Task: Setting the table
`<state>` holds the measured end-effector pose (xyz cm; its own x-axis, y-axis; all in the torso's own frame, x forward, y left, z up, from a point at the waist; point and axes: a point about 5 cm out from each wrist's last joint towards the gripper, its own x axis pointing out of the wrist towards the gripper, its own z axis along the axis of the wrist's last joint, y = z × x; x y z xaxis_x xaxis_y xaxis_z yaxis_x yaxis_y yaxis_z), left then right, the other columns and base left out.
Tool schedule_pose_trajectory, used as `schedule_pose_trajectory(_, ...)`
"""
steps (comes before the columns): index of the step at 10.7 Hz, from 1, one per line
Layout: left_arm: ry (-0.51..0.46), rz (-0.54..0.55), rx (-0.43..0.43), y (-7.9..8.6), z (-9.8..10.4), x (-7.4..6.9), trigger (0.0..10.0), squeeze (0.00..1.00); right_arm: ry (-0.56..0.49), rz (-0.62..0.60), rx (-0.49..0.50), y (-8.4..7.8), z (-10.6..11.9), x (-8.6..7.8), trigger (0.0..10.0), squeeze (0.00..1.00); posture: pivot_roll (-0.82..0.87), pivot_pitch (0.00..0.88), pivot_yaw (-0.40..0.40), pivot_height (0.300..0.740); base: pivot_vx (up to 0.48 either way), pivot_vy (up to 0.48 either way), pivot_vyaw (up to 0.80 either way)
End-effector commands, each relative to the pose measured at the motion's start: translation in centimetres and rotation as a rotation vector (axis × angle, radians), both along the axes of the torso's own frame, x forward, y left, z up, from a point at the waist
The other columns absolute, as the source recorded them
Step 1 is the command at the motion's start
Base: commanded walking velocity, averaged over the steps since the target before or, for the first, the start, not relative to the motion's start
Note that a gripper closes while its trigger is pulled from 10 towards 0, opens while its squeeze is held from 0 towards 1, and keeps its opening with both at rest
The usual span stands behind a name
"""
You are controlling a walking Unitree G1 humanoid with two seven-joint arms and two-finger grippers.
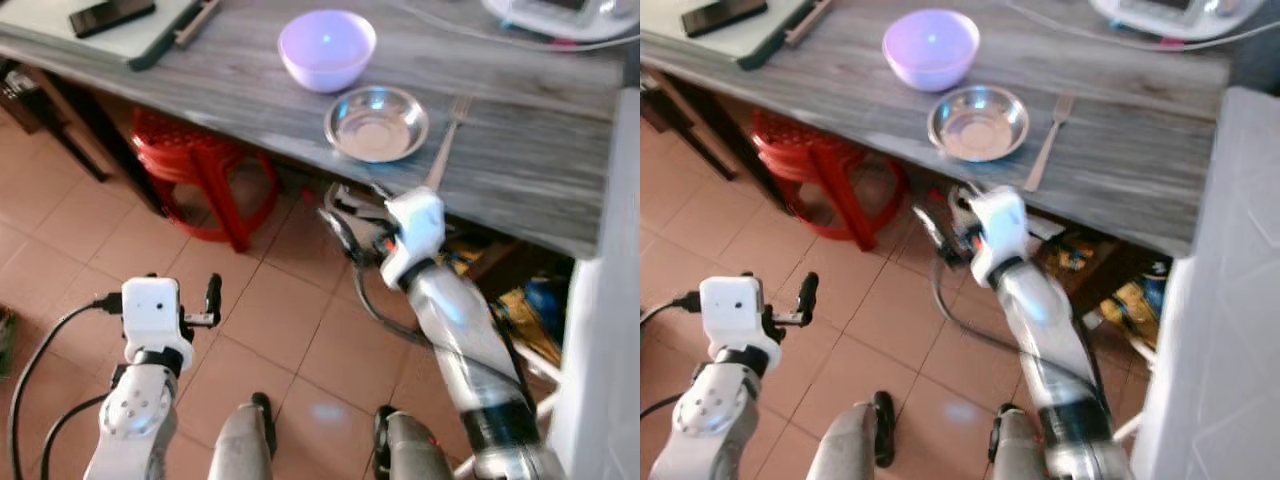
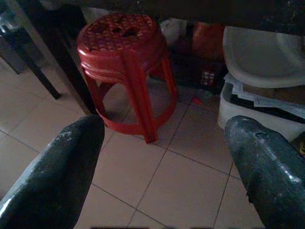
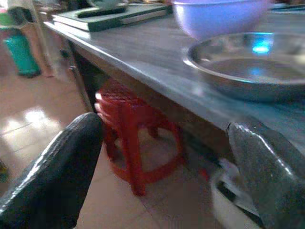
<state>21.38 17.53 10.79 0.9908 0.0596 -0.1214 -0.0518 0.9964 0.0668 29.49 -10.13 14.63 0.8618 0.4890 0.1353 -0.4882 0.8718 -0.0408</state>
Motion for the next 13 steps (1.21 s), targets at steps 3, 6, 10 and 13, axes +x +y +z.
schedule_pose_trajectory(3,-0.034,0.009,-0.043,-0.6,-0.5,1.8,10.0,0.00,0.067,-0.264,-0.003,-3.2,-1.6,-1.8,10.0,0.00,0.04,0.057,0.030,0.740,0.000,0.000,0.00)
schedule_pose_trajectory(6,-0.089,0.006,-0.050,-0.6,0.5,4.0,10.0,0.00,0.056,-0.314,-0.018,-3.9,-1.3,-0.7,10.0,0.00,0.03,0.027,0.025,0.740,-0.080,0.000,-0.80)
schedule_pose_trajectory(10,-0.127,0.002,-0.062,-1.2,0.7,4.8,10.0,0.00,0.035,-0.343,-0.045,-4.5,-1.1,-0.3,10.0,0.00,0.02,0.016,0.021,0.740,-0.242,0.000,-0.80)
schedule_pose_trajectory(13,-0.113,-0.002,-0.061,-1.3,-0.2,4.0,10.0,0.00,0.033,-0.373,-0.055,-5.4,-1.8,-1.2,10.0,0.00,0.01,0.000,0.042,0.740,0.000,0.000,-0.49)
